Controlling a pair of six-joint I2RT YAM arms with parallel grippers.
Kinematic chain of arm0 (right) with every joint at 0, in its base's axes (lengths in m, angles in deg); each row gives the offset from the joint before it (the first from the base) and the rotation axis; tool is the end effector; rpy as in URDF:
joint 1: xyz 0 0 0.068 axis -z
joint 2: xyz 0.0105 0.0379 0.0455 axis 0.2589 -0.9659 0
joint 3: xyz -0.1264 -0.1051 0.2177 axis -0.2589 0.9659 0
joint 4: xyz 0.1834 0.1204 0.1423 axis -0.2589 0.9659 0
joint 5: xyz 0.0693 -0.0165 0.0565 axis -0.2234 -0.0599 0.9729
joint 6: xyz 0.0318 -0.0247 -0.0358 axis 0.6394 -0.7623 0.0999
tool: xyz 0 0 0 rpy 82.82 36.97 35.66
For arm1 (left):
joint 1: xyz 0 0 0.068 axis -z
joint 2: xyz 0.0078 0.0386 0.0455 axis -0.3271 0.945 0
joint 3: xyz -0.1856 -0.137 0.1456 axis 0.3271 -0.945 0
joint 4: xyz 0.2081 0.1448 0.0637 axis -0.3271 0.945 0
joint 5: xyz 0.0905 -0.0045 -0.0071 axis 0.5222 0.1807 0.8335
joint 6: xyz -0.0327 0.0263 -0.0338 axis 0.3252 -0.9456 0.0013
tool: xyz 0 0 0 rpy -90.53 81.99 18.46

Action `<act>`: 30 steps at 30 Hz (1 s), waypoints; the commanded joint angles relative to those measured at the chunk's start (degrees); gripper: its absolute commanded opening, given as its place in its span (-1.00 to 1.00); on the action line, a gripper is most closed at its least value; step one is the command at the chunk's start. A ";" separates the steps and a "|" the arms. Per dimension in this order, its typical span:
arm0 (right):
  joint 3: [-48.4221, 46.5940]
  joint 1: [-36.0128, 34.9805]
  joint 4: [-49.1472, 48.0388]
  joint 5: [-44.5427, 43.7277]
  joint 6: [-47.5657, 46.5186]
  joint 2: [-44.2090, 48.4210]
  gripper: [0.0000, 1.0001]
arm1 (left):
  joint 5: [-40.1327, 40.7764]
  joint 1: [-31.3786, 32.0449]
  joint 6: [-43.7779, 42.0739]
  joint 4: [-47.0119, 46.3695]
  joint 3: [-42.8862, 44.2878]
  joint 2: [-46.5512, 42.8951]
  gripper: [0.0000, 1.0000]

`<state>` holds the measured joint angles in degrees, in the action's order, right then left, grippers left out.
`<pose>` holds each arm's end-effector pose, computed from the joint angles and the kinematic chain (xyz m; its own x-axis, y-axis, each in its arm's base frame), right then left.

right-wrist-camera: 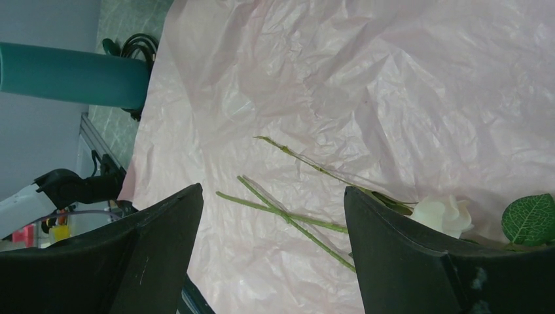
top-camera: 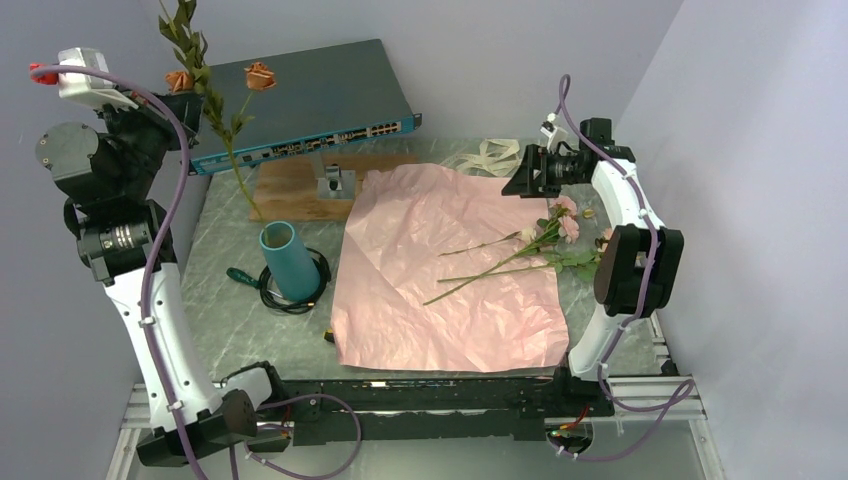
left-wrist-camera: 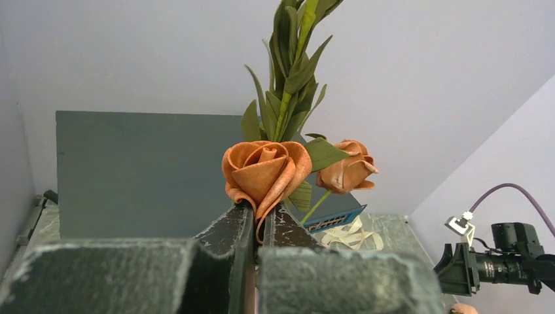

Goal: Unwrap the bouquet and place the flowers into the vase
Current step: Insert the fake flower into the vase.

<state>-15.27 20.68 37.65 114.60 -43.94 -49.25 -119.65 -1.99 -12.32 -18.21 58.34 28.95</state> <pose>0.3914 -0.0114 0.2880 -0.8258 0.0458 -0.5620 -0.3860 0.6807 0.6226 0.1750 0.0486 0.5482 0.1306 -0.4038 -0.9055 0.2305 0.9006 -0.3684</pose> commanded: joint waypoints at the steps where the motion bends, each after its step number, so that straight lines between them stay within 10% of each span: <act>1: -3.39 -0.31 2.24 1.40 -2.01 -0.46 0.63 | -4.63 -1.29 4.03 -7.30 -0.99 -0.22 -1.00; 15: -1.21 -0.31 4.41 0.75 -5.30 2.01 0.64 | -15.52 -1.24 1.35 -22.76 -11.15 2.54 -1.00; 30: -2.80 -0.22 6.90 1.13 -7.29 0.67 0.64 | -23.99 -1.18 -2.21 -10.25 -17.70 -1.67 -1.00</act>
<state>-15.92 20.46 43.86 114.58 -49.45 -50.08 -138.97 -2.97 -11.29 -33.91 43.31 30.39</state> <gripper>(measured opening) 0.819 0.037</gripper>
